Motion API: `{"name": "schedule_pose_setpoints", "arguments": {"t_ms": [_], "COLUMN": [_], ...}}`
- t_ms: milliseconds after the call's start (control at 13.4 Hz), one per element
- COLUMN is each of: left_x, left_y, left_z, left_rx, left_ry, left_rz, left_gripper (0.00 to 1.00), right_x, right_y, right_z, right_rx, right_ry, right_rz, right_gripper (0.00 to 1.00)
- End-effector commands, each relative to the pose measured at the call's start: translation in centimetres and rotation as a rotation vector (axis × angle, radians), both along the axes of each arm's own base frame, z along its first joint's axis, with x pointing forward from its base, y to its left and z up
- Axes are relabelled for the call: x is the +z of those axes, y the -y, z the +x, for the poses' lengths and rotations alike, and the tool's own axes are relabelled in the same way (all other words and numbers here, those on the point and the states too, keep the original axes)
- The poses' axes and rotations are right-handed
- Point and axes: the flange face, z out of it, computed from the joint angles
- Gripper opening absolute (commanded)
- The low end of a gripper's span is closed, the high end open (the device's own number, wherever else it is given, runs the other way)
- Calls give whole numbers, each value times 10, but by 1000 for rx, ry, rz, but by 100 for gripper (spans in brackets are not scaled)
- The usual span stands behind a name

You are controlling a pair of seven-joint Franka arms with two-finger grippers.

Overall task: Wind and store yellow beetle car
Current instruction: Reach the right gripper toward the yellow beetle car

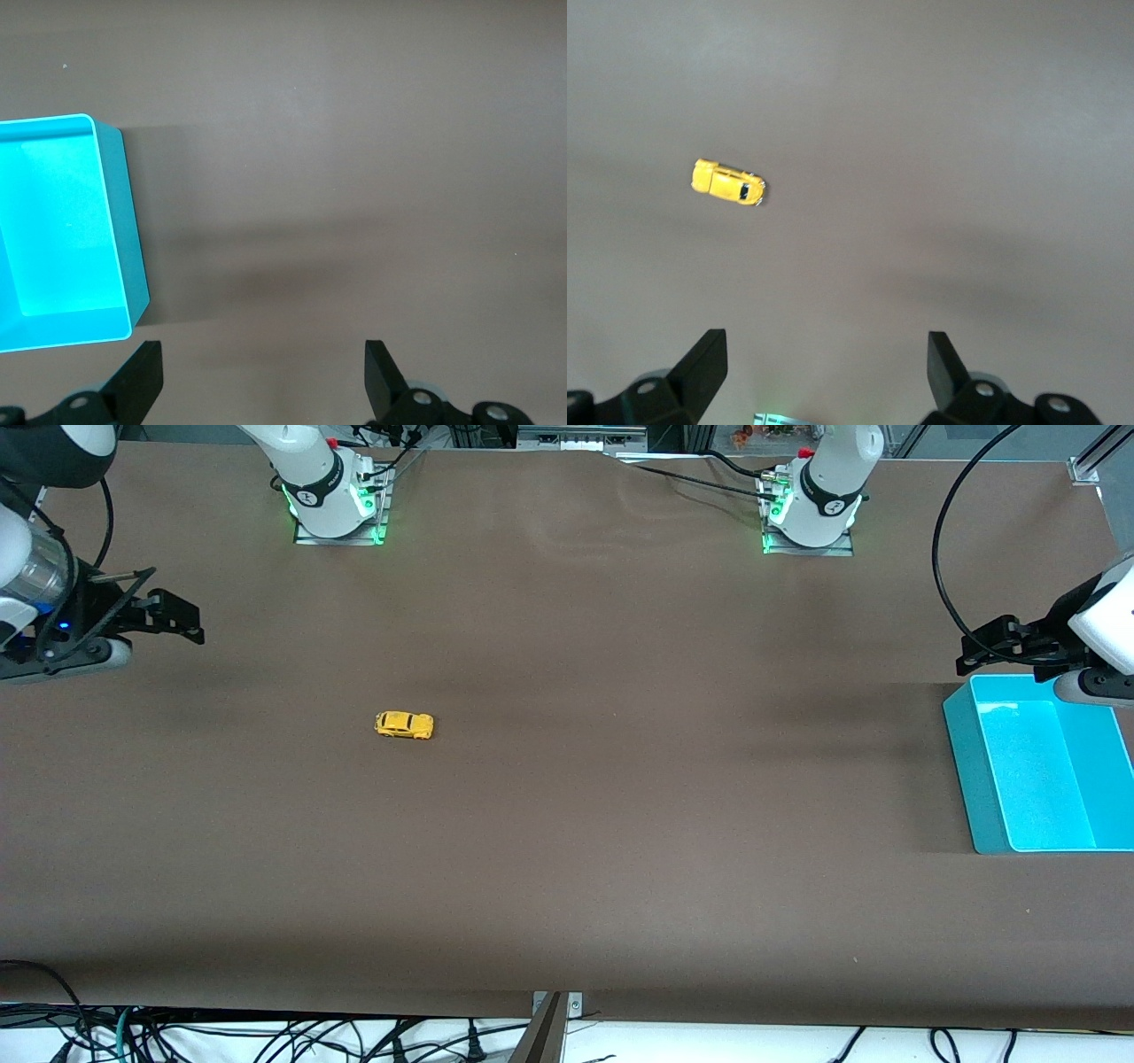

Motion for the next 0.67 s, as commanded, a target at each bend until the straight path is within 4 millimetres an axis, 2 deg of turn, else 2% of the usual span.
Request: {"name": "schedule_pose_setpoints", "arguments": {"t_ms": [0, 75, 224, 374, 598], "left_x": [5, 5, 5, 4, 4], "left_y": [-1, -1, -2, -2, -2], "left_z": [5, 5, 5, 6, 6], "left_rx": [-14, -16, -14, -13, -14], "left_ry": [9, 9, 9, 8, 8], "left_rz": [-26, -27, -26, -28, -28], "left_gripper": [100, 100, 100, 100, 100], "right_x": [-10, -19, -36, -57, -95], "right_y": [-32, -39, -71, -96, -124], "right_z": [-16, -18, -22, -26, -18], "right_rx": [125, 166, 356, 449, 612], "right_ry": [-2, -19, -23, -17, -16], "right_rz": [2, 4, 17, 21, 46], "right_gripper": [100, 100, 100, 100, 100]}}
